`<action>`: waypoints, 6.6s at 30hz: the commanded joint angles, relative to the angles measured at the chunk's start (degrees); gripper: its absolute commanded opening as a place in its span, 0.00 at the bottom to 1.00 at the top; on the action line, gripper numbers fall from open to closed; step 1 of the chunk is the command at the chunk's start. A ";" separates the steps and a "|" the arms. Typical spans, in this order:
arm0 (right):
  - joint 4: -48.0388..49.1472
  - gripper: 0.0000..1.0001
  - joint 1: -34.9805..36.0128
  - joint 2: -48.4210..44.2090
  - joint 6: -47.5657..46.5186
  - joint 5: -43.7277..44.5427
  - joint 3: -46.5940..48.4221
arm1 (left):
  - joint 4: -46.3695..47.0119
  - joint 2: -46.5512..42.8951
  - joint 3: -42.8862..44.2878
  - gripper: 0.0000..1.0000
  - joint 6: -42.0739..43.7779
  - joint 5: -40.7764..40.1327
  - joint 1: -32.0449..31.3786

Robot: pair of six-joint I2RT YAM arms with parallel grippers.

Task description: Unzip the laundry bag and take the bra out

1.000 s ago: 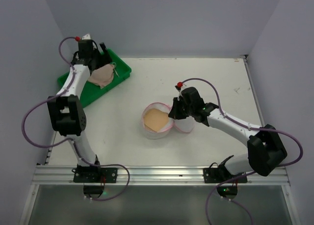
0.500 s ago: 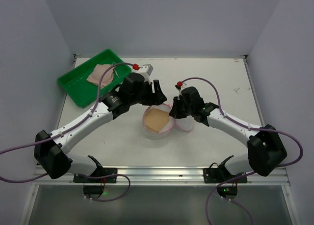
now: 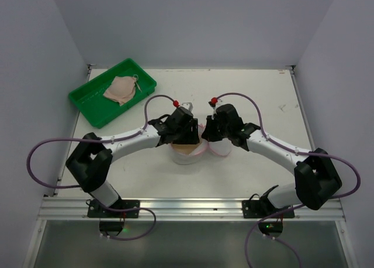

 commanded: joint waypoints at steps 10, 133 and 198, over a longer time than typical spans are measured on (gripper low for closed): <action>4.43 0.00 0.29 -2.75 0.35 -3.46 -4.27 | -0.36 10.66 2.40 0.89 -3.60 -11.27 0.56; -0.75 0.00 1.78 1.47 -0.88 1.28 -1.55 | 7.91 19.63 19.47 0.00 16.88 -15.39 60.58; -4.97 0.89 -26.96 -9.26 17.49 -7.41 -14.91 | 10.80 0.11 -19.48 0.63 -1.14 -1.43 14.79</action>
